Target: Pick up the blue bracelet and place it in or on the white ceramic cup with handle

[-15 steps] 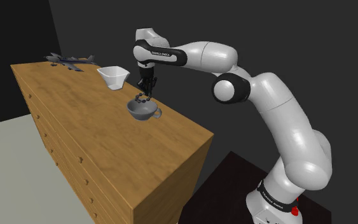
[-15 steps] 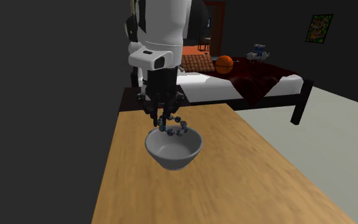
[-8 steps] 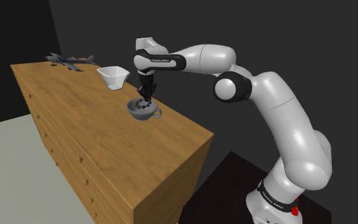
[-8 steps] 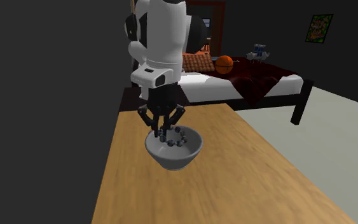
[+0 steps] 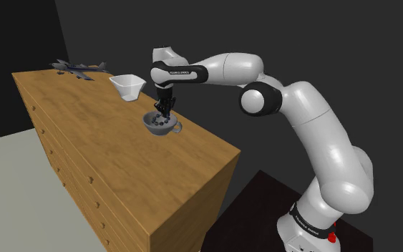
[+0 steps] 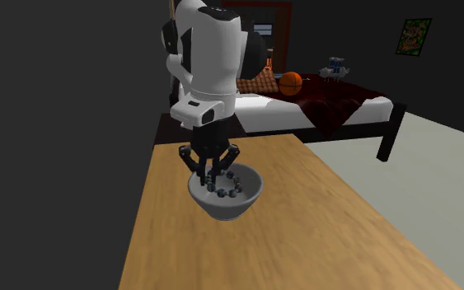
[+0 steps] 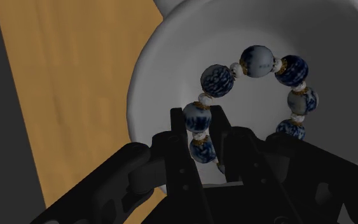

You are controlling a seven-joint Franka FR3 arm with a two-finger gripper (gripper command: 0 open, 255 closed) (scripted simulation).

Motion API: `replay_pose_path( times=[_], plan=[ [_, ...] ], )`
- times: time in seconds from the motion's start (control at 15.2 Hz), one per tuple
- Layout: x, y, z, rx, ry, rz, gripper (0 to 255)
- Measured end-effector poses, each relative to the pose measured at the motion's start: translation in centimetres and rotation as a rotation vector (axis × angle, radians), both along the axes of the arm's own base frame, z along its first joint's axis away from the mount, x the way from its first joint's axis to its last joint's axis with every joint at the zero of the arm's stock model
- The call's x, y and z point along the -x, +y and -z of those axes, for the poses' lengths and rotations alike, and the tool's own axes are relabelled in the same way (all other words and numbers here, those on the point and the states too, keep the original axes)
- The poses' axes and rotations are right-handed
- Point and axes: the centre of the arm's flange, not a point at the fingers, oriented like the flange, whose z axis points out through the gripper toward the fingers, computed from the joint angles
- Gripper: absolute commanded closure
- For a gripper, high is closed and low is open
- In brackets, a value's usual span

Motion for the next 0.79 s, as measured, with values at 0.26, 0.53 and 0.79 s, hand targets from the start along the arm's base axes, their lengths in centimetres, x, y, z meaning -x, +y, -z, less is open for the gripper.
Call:
replay_pose_path(
  times=[0.26,0.53,0.79],
  plan=[
    [0.0,0.0,0.0,0.0,0.0,0.0,0],
    [0.0,0.0,0.0,0.0,0.0,0.0,0],
    [-0.1,0.3,-2.8,0.0,-0.003,-0.001,0]
  ],
)
